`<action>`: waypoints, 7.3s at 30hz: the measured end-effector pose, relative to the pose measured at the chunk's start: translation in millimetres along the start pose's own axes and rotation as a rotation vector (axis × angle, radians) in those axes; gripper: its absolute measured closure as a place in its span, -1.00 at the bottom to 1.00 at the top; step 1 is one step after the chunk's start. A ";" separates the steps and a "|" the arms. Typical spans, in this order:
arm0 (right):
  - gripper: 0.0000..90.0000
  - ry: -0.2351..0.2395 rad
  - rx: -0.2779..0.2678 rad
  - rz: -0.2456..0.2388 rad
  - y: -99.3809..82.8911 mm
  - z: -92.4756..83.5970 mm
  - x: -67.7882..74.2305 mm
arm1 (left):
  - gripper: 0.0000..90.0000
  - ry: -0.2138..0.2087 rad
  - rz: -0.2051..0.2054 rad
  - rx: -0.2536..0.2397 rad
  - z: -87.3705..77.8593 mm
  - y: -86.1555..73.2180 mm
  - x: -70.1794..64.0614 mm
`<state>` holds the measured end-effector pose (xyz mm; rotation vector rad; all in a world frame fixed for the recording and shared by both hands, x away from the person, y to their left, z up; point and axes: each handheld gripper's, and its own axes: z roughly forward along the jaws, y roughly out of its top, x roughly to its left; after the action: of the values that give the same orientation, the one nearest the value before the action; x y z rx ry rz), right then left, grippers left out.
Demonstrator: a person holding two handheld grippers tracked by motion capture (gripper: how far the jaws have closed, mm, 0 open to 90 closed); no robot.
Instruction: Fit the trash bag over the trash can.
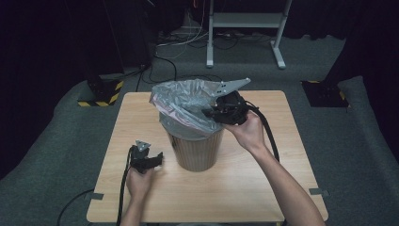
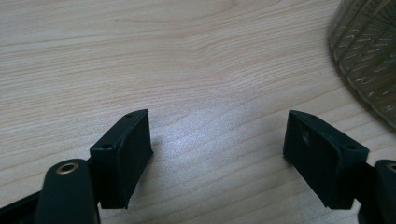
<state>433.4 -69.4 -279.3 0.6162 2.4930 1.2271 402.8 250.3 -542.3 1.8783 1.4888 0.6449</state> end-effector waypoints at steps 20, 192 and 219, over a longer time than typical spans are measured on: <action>0.01 -0.099 -0.194 0.106 -7.9 -40.1 -12.5 | -0.48 0.002 0.003 0.001 0.1 0.0 -0.3; -0.71 -0.592 0.145 0.572 -280.6 70.6 -89.9 | -0.48 -0.001 -0.002 -0.001 -0.4 -0.5 -0.2; -0.71 -0.592 0.145 0.570 -280.7 70.5 -89.9 | -0.48 -0.005 0.001 0.000 -0.8 -0.4 0.9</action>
<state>473.1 -219.2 -539.7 1.5473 1.9613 0.8378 402.2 251.3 -542.1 1.8799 1.4849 0.6407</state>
